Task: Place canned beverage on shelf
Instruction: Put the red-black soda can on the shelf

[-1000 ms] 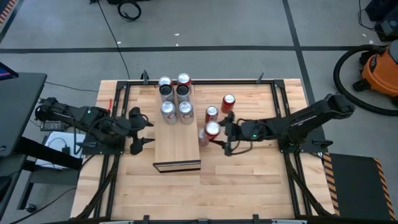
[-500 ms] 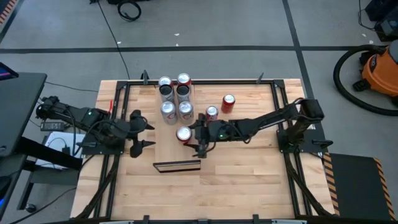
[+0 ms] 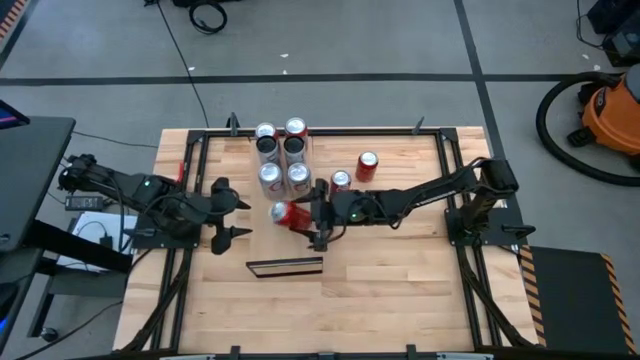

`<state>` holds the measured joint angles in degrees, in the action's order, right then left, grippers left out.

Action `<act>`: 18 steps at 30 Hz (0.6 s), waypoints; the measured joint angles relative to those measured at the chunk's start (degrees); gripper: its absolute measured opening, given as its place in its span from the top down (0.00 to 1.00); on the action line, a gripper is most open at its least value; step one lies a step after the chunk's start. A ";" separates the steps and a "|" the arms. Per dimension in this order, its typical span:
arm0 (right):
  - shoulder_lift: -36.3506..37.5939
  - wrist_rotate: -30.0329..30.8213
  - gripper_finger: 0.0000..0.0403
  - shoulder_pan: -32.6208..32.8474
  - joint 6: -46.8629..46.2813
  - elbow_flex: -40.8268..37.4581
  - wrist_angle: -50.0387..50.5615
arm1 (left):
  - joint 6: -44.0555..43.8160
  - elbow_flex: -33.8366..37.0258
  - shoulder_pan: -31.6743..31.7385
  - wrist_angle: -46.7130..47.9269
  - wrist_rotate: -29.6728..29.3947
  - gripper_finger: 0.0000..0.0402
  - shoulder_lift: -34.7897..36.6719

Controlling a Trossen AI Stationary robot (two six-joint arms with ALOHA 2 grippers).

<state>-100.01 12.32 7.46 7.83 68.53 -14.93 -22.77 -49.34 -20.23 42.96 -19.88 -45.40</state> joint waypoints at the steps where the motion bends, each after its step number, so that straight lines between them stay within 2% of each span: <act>1: 0.60 0.56 0.11 0.31 0.64 0.05 0.01 | 0.31 0.01 0.01 0.08 0.00 0.20 -0.12; 6: 2.57 2.82 0.12 0.88 2.91 0.05 -0.31 | 1.31 0.07 0.18 0.13 -0.24 0.20 -0.83; 15: 3.24 3.37 0.12 1.32 4.27 -0.04 3.90 | 1.03 0.04 -0.26 -0.83 -1.07 0.20 -1.62; 18: 3.39 6.50 0.12 2.21 7.15 0.05 4.37 | 0.42 0.04 -0.26 -0.78 -1.11 0.20 -2.84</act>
<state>-96.62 18.81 9.67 14.98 68.58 -10.56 -22.35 -49.30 -20.49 42.18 -20.99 -48.24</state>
